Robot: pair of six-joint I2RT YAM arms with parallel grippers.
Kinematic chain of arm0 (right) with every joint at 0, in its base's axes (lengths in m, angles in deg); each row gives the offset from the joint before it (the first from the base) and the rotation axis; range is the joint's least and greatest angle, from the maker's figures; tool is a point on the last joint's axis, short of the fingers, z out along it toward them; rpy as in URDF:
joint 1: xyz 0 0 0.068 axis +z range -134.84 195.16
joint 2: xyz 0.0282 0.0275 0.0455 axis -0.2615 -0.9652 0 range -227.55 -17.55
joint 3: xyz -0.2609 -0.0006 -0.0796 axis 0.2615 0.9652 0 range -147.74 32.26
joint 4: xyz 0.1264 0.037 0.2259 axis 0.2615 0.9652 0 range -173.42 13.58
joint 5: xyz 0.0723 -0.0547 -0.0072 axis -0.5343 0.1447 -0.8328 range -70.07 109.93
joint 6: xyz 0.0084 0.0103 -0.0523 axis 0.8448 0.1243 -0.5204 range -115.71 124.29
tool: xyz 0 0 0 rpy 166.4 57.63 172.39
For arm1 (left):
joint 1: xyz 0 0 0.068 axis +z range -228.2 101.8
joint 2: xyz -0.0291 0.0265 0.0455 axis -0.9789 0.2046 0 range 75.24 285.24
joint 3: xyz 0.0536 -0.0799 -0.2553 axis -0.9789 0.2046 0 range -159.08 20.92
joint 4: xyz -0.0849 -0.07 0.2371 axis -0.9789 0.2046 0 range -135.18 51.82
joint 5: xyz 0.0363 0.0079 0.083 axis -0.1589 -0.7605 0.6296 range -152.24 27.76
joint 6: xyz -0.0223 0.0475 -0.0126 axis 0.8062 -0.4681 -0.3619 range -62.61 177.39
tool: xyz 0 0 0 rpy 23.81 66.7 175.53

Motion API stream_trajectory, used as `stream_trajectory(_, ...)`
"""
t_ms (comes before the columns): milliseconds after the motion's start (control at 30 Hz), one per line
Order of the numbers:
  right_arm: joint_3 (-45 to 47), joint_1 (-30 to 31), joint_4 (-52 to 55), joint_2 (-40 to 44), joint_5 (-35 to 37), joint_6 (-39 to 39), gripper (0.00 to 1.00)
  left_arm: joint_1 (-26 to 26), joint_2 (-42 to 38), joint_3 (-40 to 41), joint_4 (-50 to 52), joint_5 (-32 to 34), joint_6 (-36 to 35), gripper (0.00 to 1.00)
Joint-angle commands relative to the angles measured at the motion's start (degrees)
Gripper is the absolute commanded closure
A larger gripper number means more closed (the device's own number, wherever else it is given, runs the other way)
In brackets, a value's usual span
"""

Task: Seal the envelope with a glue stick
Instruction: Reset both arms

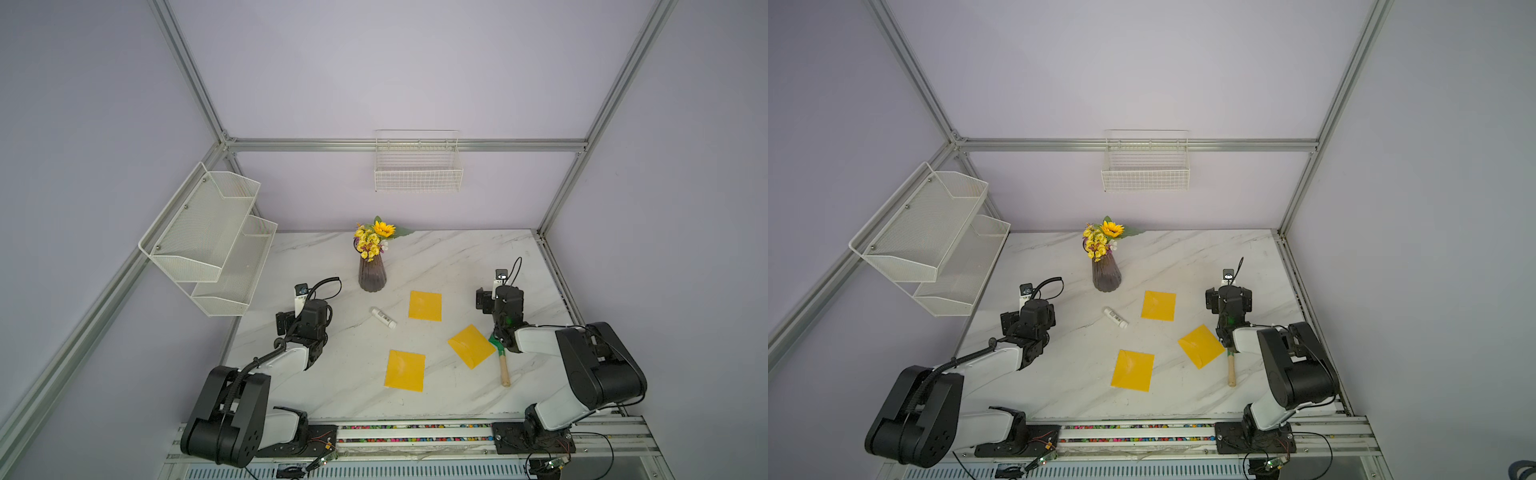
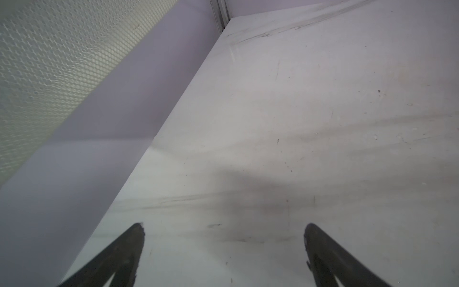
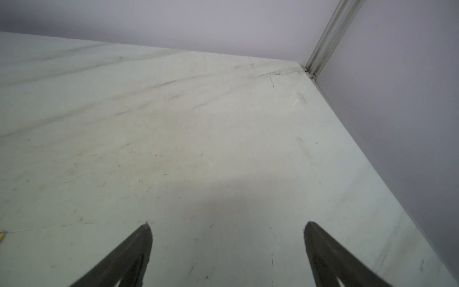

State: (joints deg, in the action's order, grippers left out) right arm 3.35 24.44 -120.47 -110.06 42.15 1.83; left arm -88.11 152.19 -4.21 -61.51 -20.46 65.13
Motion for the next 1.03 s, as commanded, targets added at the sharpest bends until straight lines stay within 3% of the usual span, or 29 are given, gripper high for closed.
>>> stream_trajectory(0,1.02,-2.04,-9.3,-1.16,-3.76,2.34,0.03,2.8,2.12,-0.89,-15.41,-2.95,-4.63,0.0)
stream_trajectory(133,3.47,-5.12,-18.76,-4.98,-10.88,3.79,0.03,5.13,3.47,1.88,-26.69,-9.36,-7.18,0.0)
stream_trajectory(233,5.03,-5.86,-25.91,-9.88,-12.72,3.71,0.03,6.13,3.44,0.8,-25.19,-13.74,-6.03,0.0)
stream_trajectory(333,4.91,-5.86,-24.51,-9.35,-13.39,3.47,0.03,6.56,7.46,3.79,-32.64,-20.4,-6.36,0.0)
stream_trajectory(433,3.53,-5.87,-22.15,-9.53,-11.19,4.54,0.03,6.57,15.24,5.68,-46.6,-20.88,-9.37,0.0)
stream_trajectory(533,2.75,-5.85,-20.78,-9.45,-10.55,4.71,0.03,7.64,11.78,1.86,-32.49,-23.19,-6.15,0.0)
stream_trajectory(633,2.77,-5.85,-20.87,-9.53,-10.5,4.48,0.03,8.02,13.57,4.13,-40.09,-24.0,-7.56,0.0)
stream_trajectory(1000,2.45,-5.86,-20.43,-9.56,-11.41,4.28,0.03,8.06,13.05,4.03,-39.15,-24.03,-7.34,0.0)
